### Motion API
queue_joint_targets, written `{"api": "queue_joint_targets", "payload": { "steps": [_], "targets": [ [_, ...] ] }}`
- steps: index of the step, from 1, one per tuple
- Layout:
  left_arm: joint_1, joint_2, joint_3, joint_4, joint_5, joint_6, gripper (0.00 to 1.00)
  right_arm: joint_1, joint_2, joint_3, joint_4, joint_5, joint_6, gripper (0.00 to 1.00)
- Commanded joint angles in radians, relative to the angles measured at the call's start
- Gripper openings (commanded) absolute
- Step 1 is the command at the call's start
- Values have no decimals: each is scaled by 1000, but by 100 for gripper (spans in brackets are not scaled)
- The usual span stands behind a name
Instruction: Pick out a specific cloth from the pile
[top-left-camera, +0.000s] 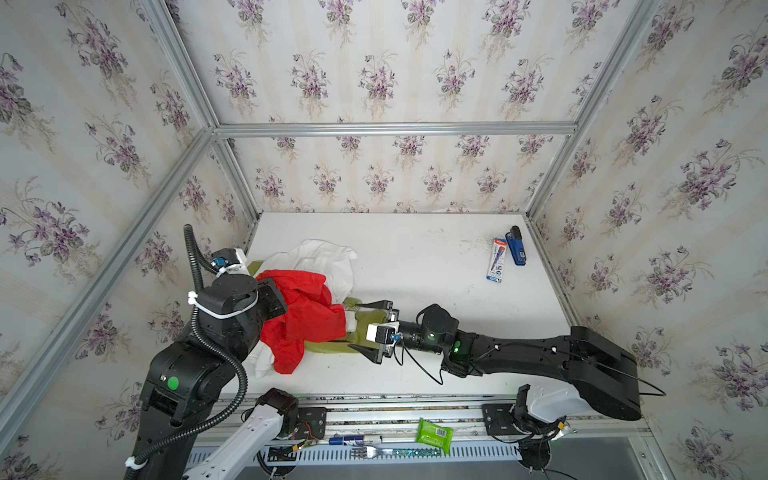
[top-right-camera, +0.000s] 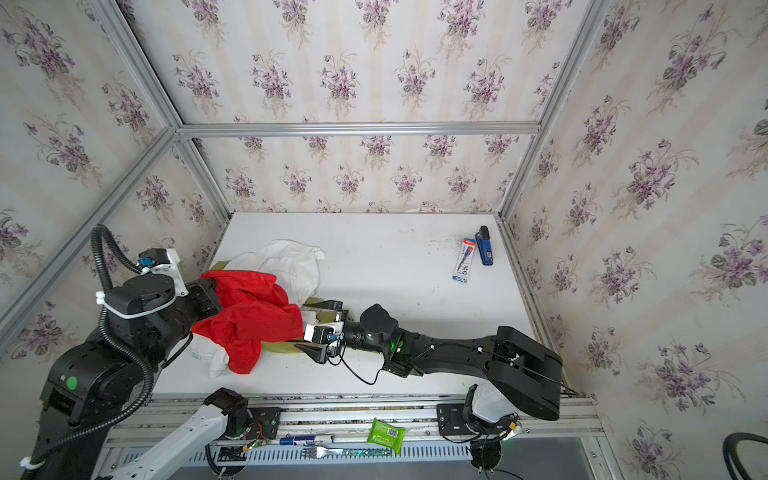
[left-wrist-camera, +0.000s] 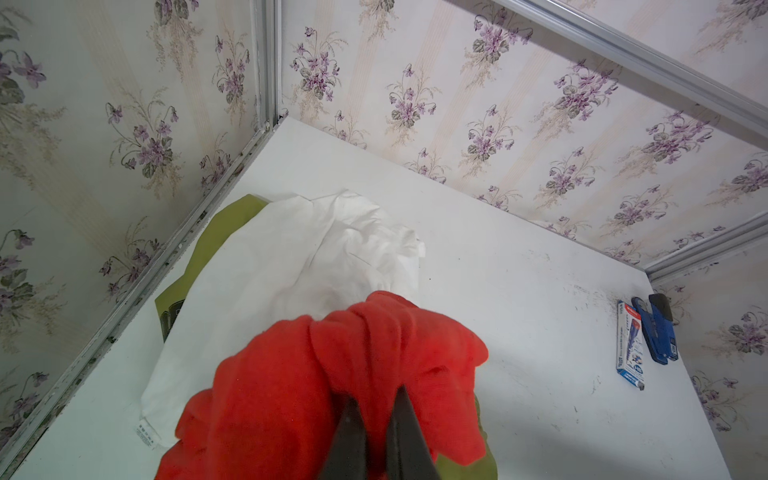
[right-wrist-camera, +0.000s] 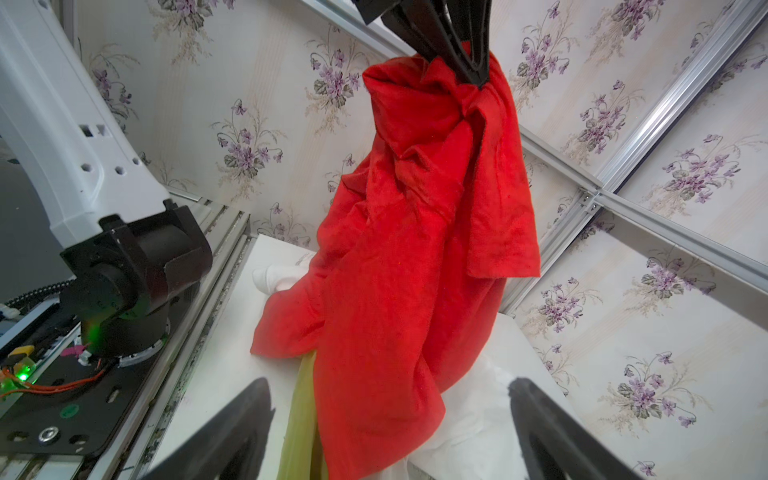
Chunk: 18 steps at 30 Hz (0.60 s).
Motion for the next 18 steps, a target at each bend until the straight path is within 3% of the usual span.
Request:
{"api": "queue_joint_targets", "payload": {
  "steps": [1, 6, 18],
  "targets": [
    [2, 1, 26, 57, 19, 38, 4, 2, -19, 39, -29, -16, 41, 92],
    [1, 10, 68, 64, 78, 69, 4, 2, -33, 109, -100, -12, 50, 93],
    [2, 33, 161, 142, 353, 178, 1, 3, -1, 274, -140, -12, 24, 96]
  ]
}}
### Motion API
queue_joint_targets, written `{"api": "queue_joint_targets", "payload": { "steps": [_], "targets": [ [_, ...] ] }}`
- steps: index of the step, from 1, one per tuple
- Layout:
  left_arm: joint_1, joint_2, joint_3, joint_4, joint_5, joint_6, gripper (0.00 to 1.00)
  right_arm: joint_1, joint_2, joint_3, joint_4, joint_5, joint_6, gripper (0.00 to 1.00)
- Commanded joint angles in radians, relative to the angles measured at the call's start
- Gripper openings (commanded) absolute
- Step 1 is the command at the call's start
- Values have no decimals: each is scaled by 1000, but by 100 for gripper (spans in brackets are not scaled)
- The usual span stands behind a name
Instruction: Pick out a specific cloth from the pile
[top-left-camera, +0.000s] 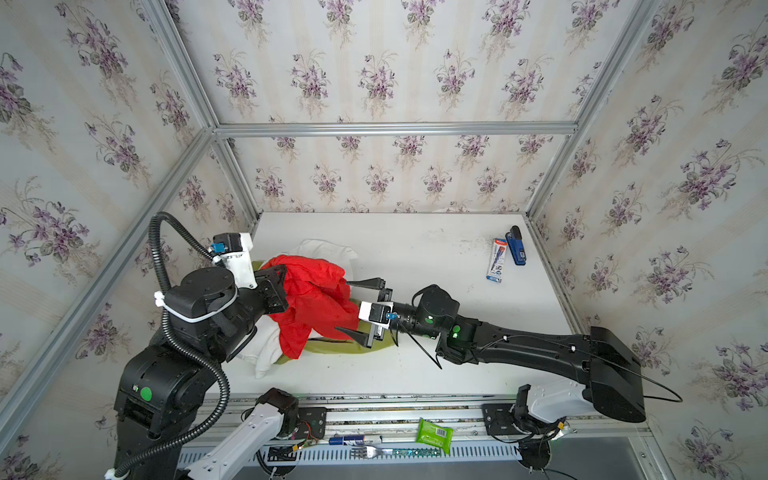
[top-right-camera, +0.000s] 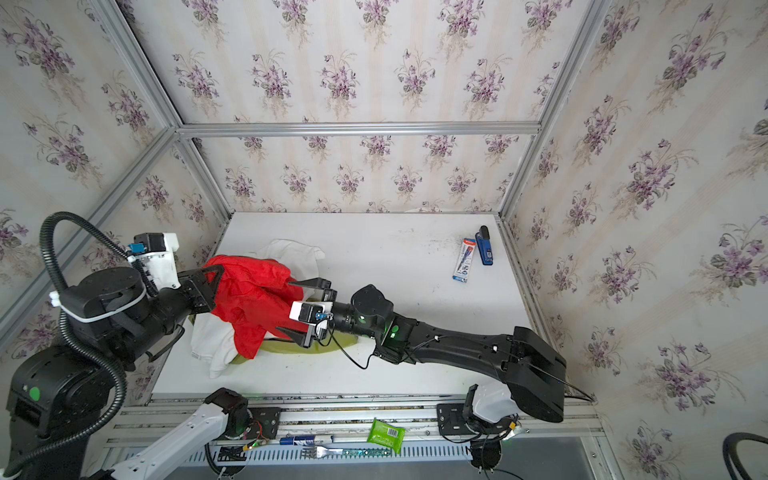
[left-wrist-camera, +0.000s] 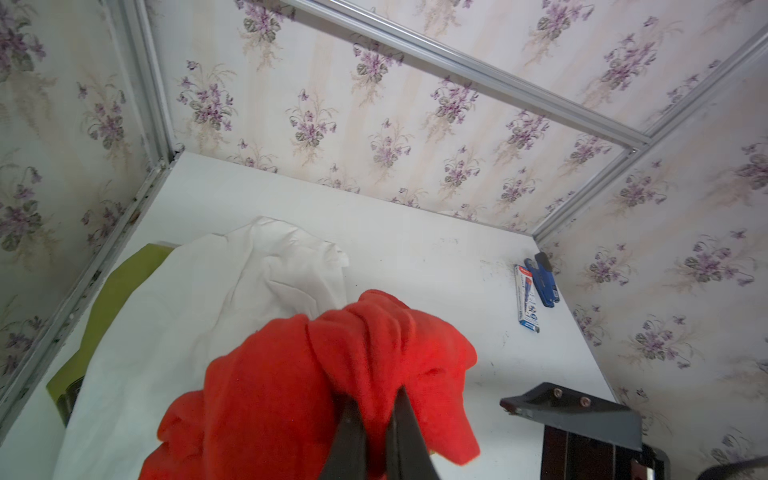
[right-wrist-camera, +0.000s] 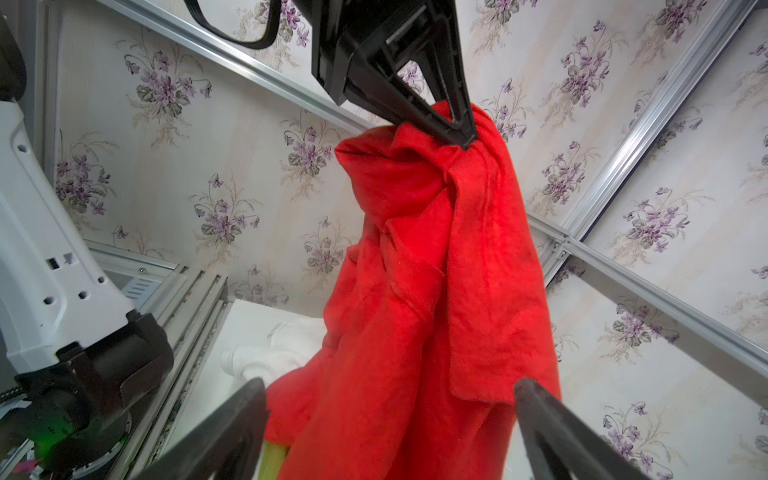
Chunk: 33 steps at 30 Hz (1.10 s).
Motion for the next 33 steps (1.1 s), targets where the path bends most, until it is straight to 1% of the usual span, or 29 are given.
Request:
{"api": "queue_joint_targets", "payload": {
  "steps": [1, 5, 7, 9, 10, 14, 16, 19, 23, 26, 33],
  "targets": [
    [1, -18, -12, 125, 126, 79, 0, 0, 11, 40, 25, -8, 2, 96],
    [1, -37, -40, 203, 284, 156, 0, 1, 25, 67, 64, 1, -10, 96],
    [0, -38, -47, 229, 340, 177, 0, 0, 35, 75, 102, 20, -15, 96],
    [2, -32, -47, 242, 361, 180, 0, 2, 47, 81, 126, 34, -19, 96],
    [0, -27, -45, 247, 390, 176, 0, 1, 53, 85, 137, 39, -21, 96],
    [1, -13, -46, 279, 425, 147, 0, 1, 77, 99, 175, 69, -24, 95],
    [1, -6, -44, 302, 450, 126, 0, 1, 90, 101, 198, 110, -24, 94],
    [0, 0, -51, 339, 483, 89, 0, 1, 107, 103, 279, 171, -33, 93],
    [0, 5, -68, 379, 512, 48, 1, 2, 128, 104, 337, 215, -47, 86],
    [0, 1, -86, 402, 525, 22, 1, 2, 138, 108, 355, 209, -50, 77],
    [-3, -4, -123, 441, 548, -19, 1, 2, 147, 120, 361, 169, -28, 49]
  ]
}}
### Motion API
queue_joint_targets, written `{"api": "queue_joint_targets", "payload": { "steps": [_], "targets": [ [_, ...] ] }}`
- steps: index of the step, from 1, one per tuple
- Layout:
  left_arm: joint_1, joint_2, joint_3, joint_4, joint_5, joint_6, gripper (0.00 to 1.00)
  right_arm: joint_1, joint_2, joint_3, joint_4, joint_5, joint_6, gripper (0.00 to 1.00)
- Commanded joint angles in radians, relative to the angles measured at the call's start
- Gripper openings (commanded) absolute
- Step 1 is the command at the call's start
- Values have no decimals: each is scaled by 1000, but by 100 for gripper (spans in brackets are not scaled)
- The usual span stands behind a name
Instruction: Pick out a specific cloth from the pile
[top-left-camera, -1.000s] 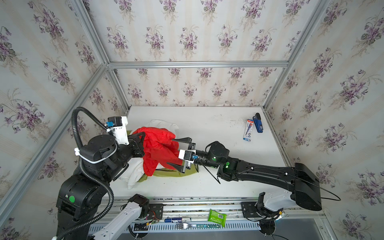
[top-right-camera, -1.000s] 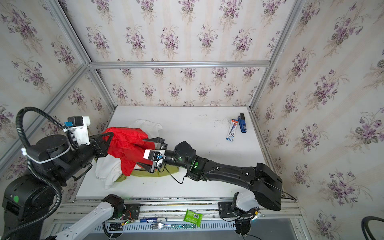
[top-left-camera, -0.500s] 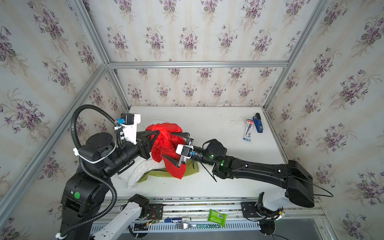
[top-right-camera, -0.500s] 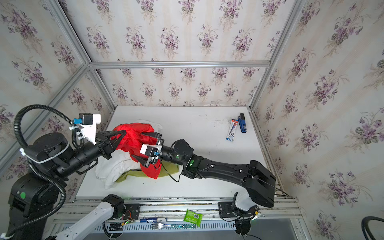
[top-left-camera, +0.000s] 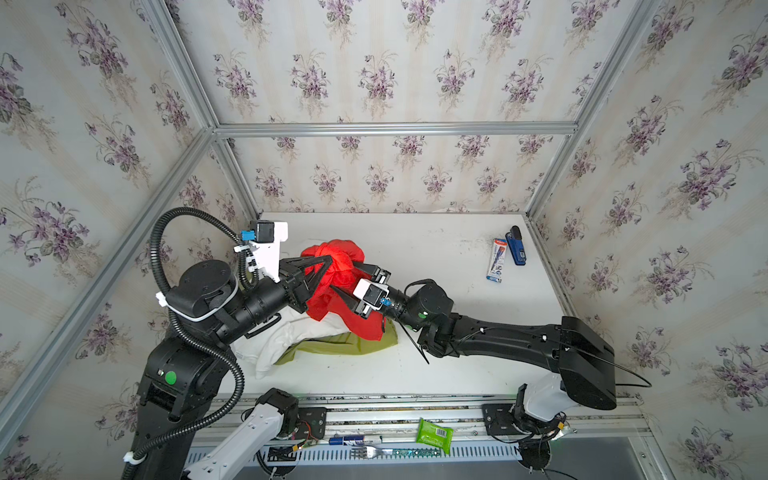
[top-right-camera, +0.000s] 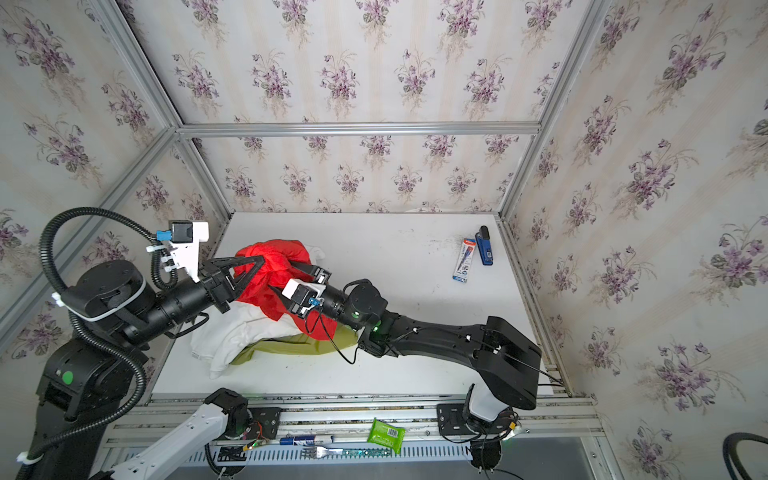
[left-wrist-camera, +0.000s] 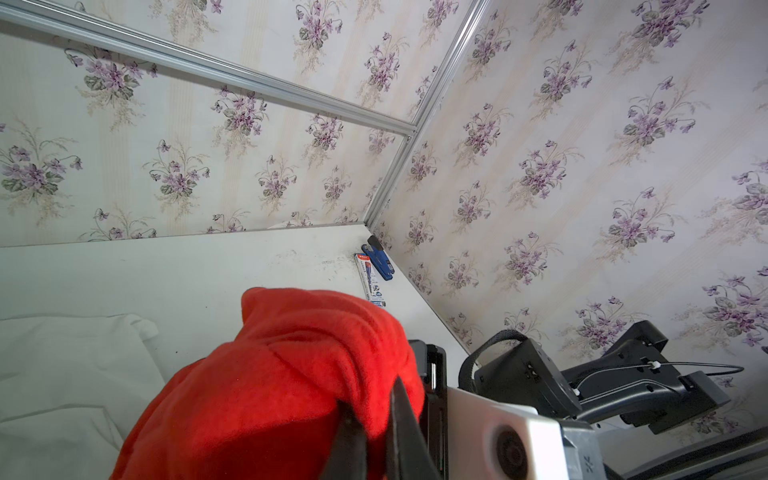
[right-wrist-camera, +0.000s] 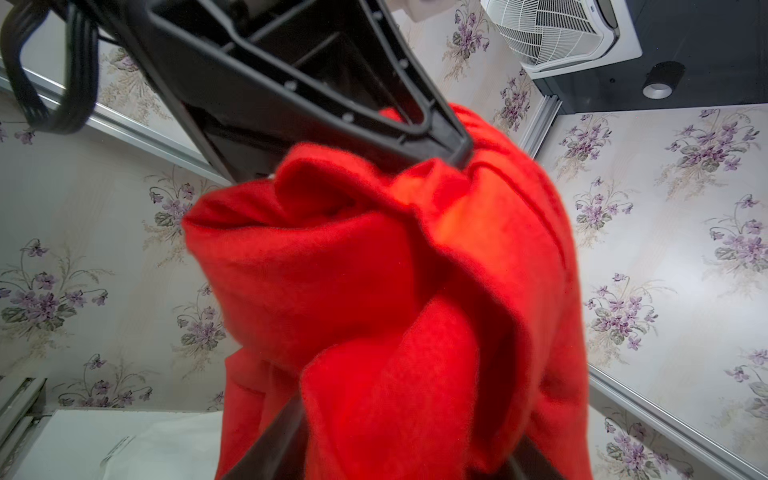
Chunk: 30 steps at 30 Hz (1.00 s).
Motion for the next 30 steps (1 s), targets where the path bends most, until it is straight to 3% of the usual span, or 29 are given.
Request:
{"api": "queue_joint_targets", "payload": {
  "steps": [1, 8, 13, 18, 25, 30],
  "targets": [
    [-1, -2, -3, 86, 37, -25, 1, 2, -4, 27, 35, -23, 25, 44],
    [-3, -6, -17, 93, 31, -26, 6, 2, -36, 44, -42, -36, 26, 18],
    [-3, -12, -32, 96, 11, -21, 18, 2, -57, 52, -88, -18, 46, 7],
    [-3, -23, -46, 100, -6, -7, 34, 1, -75, 46, -85, 1, 33, 5],
    [-3, -49, -55, 100, -50, 18, 68, -15, -113, 55, -132, 22, 16, 5],
    [-2, -54, -50, 100, -84, 30, 82, -35, -139, 58, -154, 32, 10, 4]
  ]
}}
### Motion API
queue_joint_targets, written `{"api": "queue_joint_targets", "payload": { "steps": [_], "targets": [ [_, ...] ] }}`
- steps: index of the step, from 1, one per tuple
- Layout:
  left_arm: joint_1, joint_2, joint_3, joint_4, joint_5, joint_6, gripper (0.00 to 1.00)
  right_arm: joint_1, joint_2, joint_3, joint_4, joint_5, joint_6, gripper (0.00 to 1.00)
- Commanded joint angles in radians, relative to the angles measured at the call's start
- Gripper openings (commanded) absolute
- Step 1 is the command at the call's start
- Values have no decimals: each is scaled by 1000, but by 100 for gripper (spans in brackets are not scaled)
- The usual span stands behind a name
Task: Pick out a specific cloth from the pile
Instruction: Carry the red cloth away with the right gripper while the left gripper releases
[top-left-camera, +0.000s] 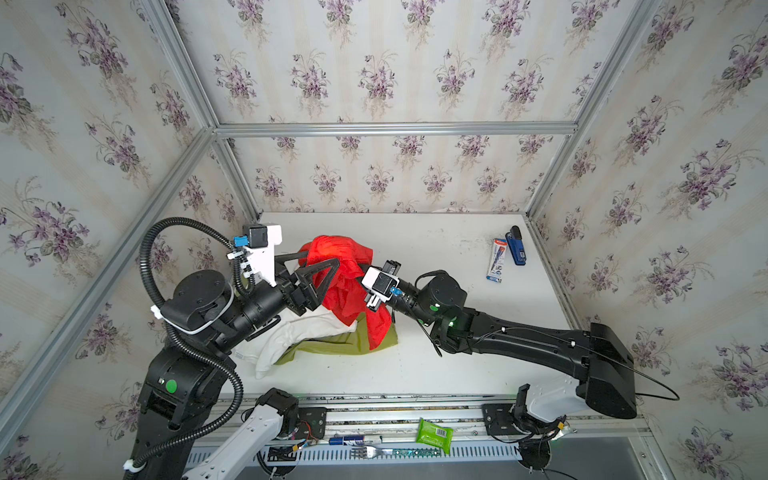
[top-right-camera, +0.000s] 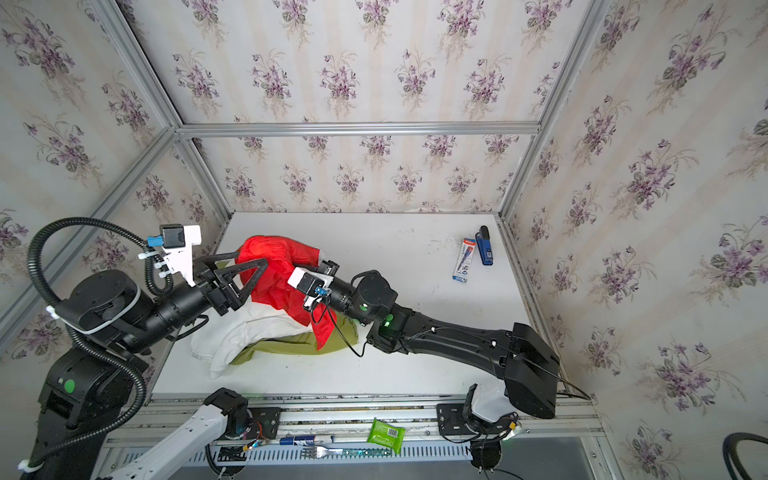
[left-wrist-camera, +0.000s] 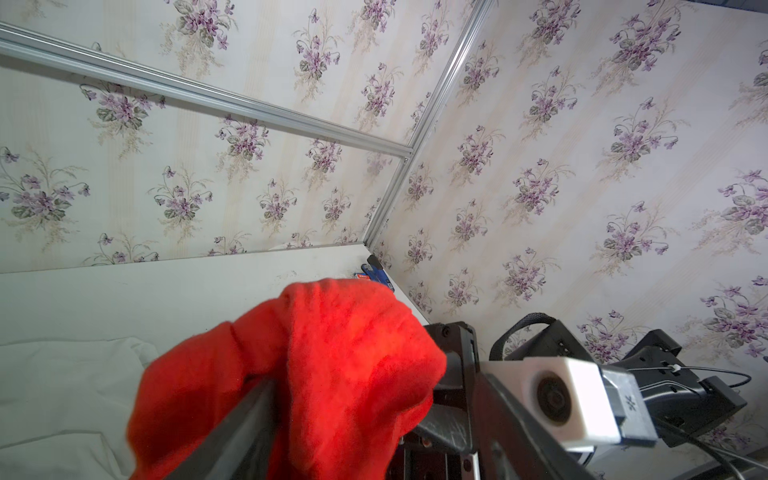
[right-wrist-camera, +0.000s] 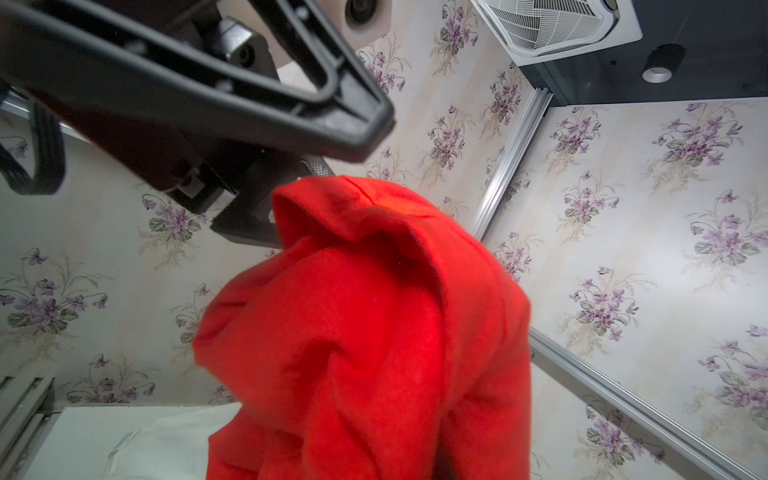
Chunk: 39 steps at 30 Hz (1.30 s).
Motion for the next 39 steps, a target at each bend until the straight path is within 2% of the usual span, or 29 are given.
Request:
{"api": "queue_joint_targets", "payload": {
  "steps": [1, 12, 25, 39],
  "targets": [
    [1, -2, 7, 27, -39, 28, 84, -12, -27, 26, 33, 16, -10, 4],
    [1, 6, 39, 27, -68, 50, 99, -114, -116, 49, -57, 30, -30, 4],
    [1, 72, 91, 56, -47, 38, 99, -332, -177, 80, -135, -1, 35, 6],
    [-17, 237, 116, 149, -18, 31, 100, -572, -115, 81, -71, -58, 141, 7]
  ]
}}
